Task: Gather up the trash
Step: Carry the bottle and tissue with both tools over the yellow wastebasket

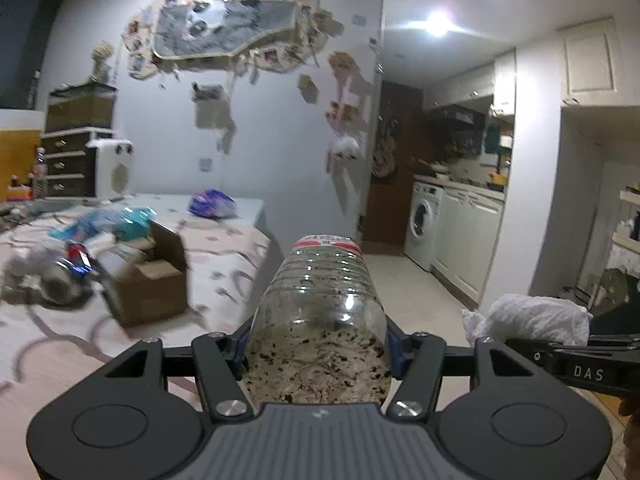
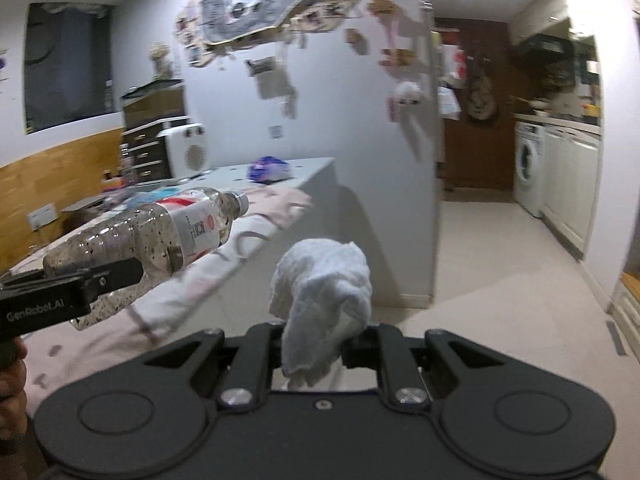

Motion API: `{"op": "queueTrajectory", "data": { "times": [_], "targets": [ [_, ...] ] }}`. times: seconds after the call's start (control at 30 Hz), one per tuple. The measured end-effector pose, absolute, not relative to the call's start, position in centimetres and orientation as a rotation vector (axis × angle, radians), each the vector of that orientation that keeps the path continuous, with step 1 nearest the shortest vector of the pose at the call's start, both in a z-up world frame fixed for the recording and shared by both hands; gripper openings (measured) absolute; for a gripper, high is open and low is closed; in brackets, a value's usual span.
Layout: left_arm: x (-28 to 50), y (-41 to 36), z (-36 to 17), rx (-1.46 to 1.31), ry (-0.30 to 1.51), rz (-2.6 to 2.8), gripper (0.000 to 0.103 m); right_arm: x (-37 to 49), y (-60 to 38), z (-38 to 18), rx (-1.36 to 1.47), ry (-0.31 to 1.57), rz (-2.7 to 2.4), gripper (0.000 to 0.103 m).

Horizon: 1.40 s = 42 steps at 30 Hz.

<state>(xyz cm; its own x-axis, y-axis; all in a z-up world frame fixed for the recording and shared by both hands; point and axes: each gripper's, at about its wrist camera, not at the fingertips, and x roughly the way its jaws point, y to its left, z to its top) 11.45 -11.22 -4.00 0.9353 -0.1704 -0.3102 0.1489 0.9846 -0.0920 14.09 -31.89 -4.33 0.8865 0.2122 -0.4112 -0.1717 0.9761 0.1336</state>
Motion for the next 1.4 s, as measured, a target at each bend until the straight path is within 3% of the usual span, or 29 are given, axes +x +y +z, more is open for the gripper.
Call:
{"op": "queueTrajectory", "data": {
  "times": [0.5,1.4],
  "targets": [
    [20.5,-18.1,-13.4,-0.101,0.630,-0.243,0.060,18.0,-38.4,-14.1,0.224,0.587,0.035,0.015],
    [41.0,-21.0,-35.6,0.005,1.058,-0.119,0.061,38.9,-38.1,-38.8,0.496,0.884,-0.122,0.015]
  ]
}}
